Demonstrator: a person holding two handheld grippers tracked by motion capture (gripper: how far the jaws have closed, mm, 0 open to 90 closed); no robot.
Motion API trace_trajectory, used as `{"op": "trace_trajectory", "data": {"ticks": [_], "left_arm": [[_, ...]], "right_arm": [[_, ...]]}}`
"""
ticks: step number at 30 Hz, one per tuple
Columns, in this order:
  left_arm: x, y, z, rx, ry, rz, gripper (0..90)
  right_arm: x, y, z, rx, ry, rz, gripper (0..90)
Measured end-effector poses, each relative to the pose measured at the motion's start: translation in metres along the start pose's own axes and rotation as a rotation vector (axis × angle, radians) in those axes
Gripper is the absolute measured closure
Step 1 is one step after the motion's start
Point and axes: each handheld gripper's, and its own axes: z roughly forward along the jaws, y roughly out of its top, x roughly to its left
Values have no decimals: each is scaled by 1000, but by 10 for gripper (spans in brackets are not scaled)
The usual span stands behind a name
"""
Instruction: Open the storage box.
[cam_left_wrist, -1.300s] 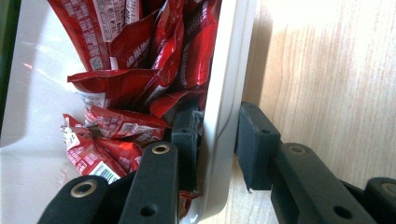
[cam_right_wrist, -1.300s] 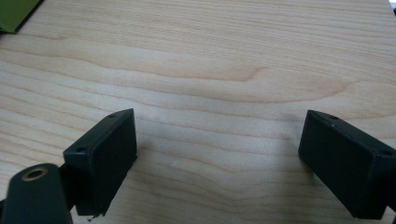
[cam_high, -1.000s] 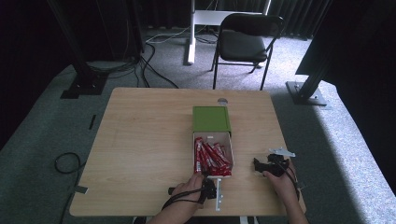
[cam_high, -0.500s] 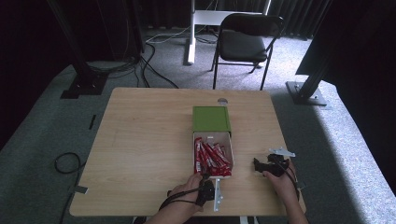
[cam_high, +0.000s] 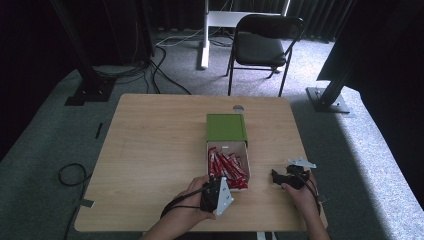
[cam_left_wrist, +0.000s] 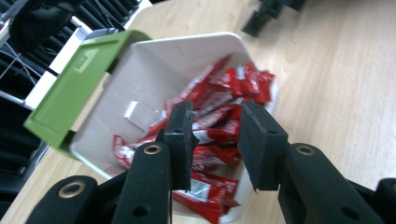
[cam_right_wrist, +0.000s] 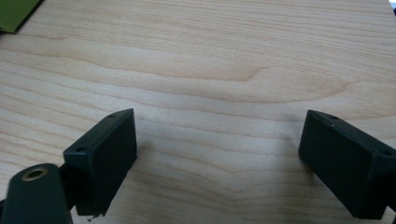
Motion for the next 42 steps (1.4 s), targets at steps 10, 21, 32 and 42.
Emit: {"op": "trace_trajectory", "data": {"ticks": [10,21,32,42], "left_arm": [[27,-14,-5,-62,10,-133,668],[50,-39,-10,-100,36,-253,658],[64,-67,-15,-110,65,-356,631],[70,-98,-17,-81,102,-455,612]], "right_arm": [[0,0,0,0,0,0,108],[0,0,0,0,0,1,108],[0,0,0,0,0,0,108],[0,0,0,0,0,0,108]]}}
